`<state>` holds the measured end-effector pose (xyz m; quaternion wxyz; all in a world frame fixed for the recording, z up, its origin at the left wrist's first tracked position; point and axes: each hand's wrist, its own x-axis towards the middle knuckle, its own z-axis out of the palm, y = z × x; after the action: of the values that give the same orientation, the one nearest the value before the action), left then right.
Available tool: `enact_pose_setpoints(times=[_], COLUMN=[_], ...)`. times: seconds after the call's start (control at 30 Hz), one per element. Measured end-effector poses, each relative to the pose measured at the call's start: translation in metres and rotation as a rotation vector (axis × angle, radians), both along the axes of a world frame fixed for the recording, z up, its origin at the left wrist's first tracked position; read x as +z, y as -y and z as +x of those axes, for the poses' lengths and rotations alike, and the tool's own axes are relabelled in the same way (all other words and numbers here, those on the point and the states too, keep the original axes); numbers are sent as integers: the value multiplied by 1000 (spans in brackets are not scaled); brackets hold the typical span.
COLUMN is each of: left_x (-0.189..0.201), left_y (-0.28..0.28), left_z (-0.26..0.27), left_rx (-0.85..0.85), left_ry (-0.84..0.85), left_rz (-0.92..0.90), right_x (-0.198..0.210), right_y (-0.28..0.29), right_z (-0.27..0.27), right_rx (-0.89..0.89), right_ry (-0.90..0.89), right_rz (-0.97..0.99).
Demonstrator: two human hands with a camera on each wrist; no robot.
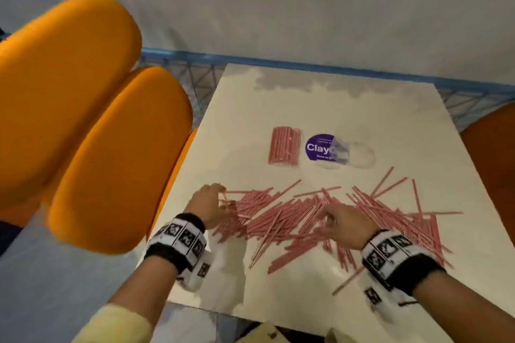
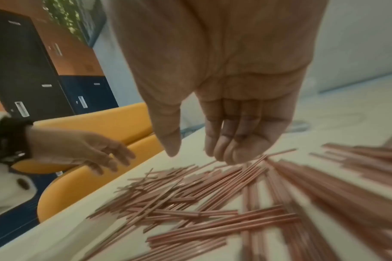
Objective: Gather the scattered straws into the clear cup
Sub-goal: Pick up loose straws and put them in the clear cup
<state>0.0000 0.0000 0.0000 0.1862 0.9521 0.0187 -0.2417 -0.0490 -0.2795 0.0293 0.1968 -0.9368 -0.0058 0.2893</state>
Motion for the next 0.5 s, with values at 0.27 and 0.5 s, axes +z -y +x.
enact_pose_setpoints(times=[0.27, 0.5], left_x=[-33, -41], left_y=[1, 29], left_z=[23, 10], left_rx=[-343, -217], left_ry=[-58, 144], left_rz=[182, -24], right_x=[-60, -72], right_y=[-51, -64], right_z=[29, 38], right_rx=[45, 11], right_ry=[11, 157], right_rz=[-69, 10])
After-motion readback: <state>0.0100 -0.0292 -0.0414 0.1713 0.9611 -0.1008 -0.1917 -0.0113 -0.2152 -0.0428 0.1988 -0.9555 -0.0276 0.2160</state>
